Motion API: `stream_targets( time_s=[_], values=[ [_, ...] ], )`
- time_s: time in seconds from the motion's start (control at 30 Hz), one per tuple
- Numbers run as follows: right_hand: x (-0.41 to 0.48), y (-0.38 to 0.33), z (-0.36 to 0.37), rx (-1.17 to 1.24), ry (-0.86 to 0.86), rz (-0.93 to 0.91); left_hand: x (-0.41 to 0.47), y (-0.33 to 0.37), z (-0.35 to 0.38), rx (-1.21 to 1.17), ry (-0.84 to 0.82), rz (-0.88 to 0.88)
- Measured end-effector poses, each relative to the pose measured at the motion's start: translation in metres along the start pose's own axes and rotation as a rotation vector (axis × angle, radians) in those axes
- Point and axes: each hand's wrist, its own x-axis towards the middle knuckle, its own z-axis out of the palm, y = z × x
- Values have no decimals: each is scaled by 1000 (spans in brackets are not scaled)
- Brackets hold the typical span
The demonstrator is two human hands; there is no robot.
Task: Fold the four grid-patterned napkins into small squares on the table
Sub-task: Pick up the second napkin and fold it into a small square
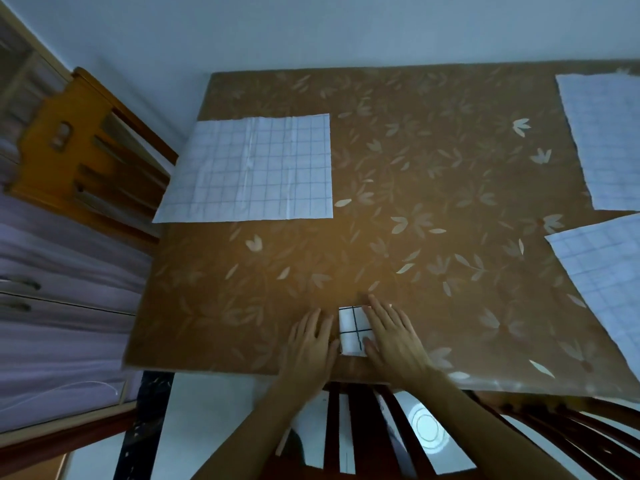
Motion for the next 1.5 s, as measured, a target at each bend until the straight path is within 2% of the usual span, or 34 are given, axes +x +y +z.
stream_targets(
  time_s=[0.13, 0.3, 0.5, 0.7, 0.97, 1.2, 1.5],
  values=[
    [18, -56, -18, 153, 37, 3, -13, -41, -39, -66, 36, -44],
    [37, -135, -32, 83, 7, -31, -43, -129, -76, -122, 88, -60],
    [60, -230, -48, 117, 49, 28, -91, -218, -125, -140, 67, -108],
    [88, -290, -59, 161, 36, 67, -106, -284, -152, -198, 91, -151],
    [138, -306, -63, 241, 79, 131, -75, -314, -161, -215, 60, -125],
    [191, -286, -53, 363, 124, 216, 1, -323, -178, -152, 33, -125],
    [235, -275, -39, 479, 108, 356, 69, -343, -201, -84, -98, -116]
  ],
)
